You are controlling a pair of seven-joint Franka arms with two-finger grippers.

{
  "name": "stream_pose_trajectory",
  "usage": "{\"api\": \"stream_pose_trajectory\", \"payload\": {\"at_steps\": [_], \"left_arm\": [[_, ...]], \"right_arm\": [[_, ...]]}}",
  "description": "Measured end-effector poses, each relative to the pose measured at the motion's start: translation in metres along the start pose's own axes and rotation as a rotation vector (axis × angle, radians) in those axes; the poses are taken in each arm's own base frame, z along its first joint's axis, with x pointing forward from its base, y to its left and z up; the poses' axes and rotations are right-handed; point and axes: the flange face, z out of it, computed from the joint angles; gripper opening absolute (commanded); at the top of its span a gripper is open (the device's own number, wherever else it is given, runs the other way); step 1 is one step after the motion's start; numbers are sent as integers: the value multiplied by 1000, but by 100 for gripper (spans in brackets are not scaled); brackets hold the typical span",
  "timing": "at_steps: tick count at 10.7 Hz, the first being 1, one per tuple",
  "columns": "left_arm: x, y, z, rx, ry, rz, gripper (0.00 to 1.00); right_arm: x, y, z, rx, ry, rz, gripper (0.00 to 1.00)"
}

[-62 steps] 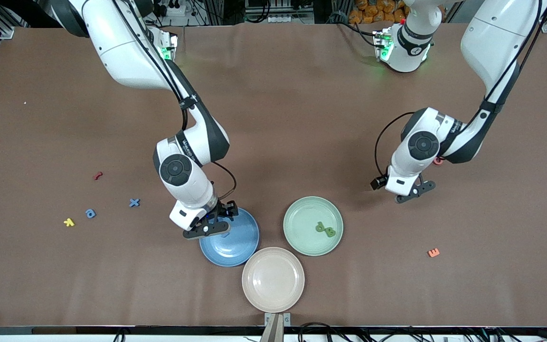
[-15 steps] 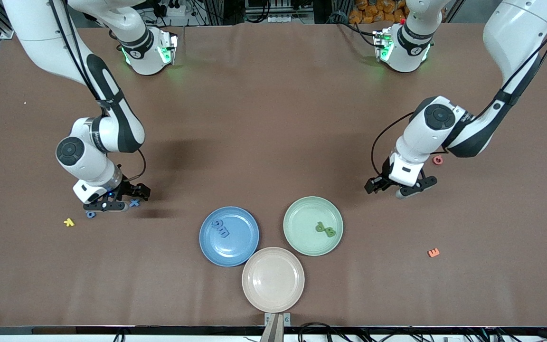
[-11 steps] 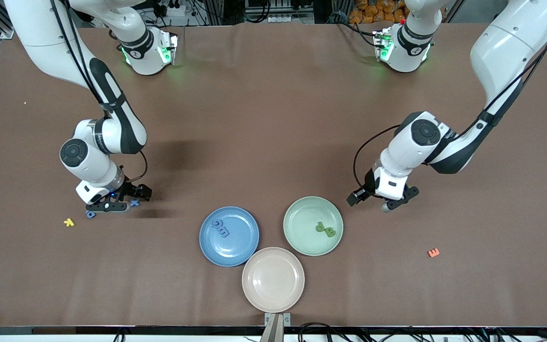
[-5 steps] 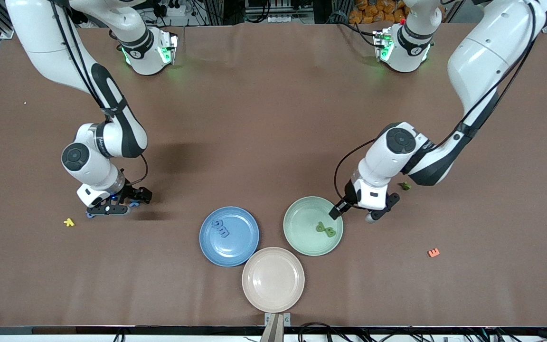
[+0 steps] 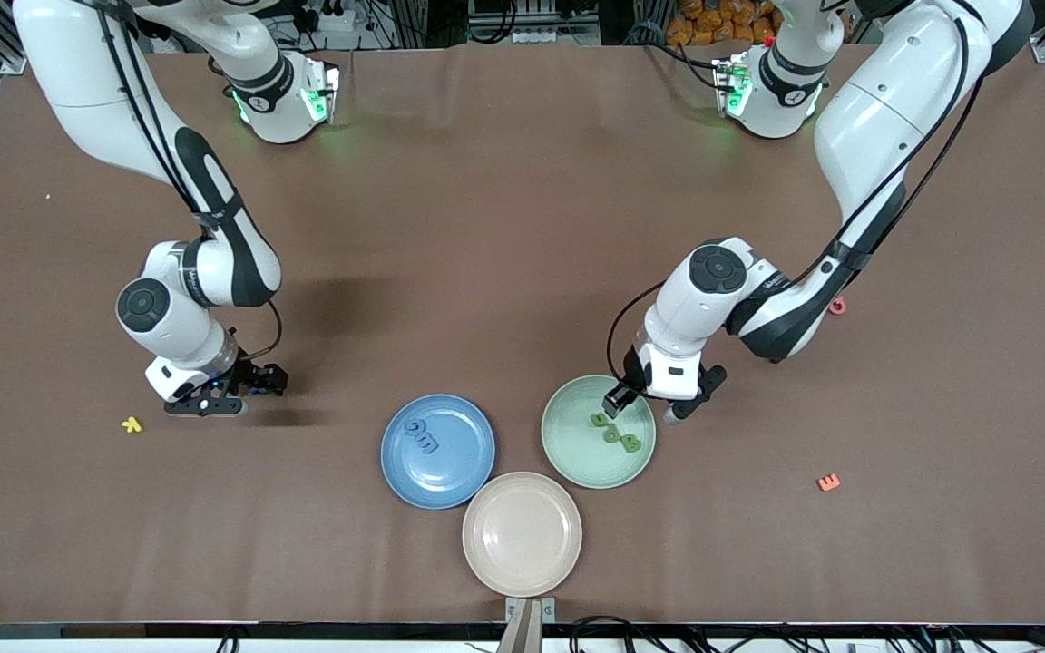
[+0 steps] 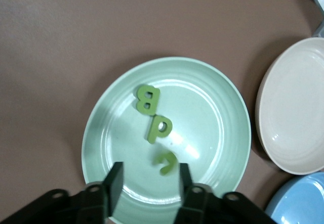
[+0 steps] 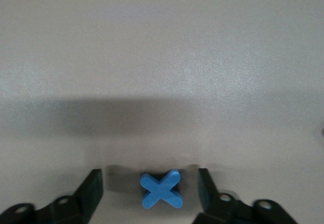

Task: Sort letters by color into matching plates
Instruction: 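Release u on the green plate while the right gripper lifts blue x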

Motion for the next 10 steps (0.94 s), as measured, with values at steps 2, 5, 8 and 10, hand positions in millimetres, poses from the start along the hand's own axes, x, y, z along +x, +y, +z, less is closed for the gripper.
{"api": "stream_pose_trajectory", "payload": {"at_steps": [2,5,8,10], "left_arm": [[14,-5,2,10,17,-15,100],[40,-27,9,177,53,-47,100],[73,-53,-1,365,97,-92,100],[97,-72,-8,441,114,-132,100]], "right_arm": [[0,3,2,-2,-3,5,63],[0,16,4,-4,-6,0,55],[1,20,3,-4,-4,-8,49],[1,19,3,-3,-3,-11,37]]}}
